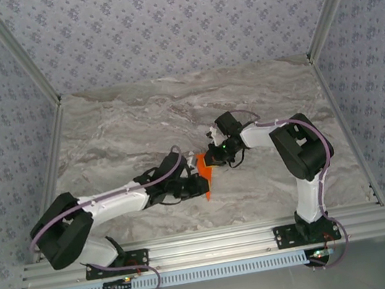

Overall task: Fold a paper plane with a square sheet of paper (fold left side to right side)
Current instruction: Fold the wing for the fifth time at the center of the table.

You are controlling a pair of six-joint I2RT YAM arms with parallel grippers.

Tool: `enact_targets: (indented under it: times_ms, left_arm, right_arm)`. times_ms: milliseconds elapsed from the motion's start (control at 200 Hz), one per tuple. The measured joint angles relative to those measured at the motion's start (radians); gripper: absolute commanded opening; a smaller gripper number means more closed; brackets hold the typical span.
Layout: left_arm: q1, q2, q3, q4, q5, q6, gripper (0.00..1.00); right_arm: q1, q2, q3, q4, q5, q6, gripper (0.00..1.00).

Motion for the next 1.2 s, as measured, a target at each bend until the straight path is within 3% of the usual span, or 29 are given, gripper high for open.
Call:
enact_targets:
  times_ms: [180,430,695,969,1119,1199]
  left_arm:
    - [0.004,0.142,0.101,-0.001,0.011,0.053,0.16]
    - [0.005,0.279,0.118,-0.003,0.011,0.074,0.15]
    - [-0.01,0.269,0.051,0.104,-0.006,0.044,0.14]
    - [-0.087,0.203,-0.047,0.167,-0.035,-0.02,0.13]
    - [-0.108,0.146,-0.087,0.129,-0.031,-0.032,0.13]
    - [-0.107,0.093,-0.099,0.092,-0.033,-0.031,0.14]
  right_arm:
    - [0.0,0.0,0.0,0.0,0.0,0.0,0.03]
    - [0.0,0.0,0.002,-0.003,0.0,0.0,0.04]
    - [0.0,0.0,0.003,-0.005,0.0,-0.001,0.04]
    - [0.0,0.0,0.006,-0.008,-0.001,-0.003,0.04]
    - [-0.012,0.004,0.024,-0.009,0.006,-0.003,0.1]
    - [-0.035,0.003,0.05,-0.011,0.012,-0.006,0.19]
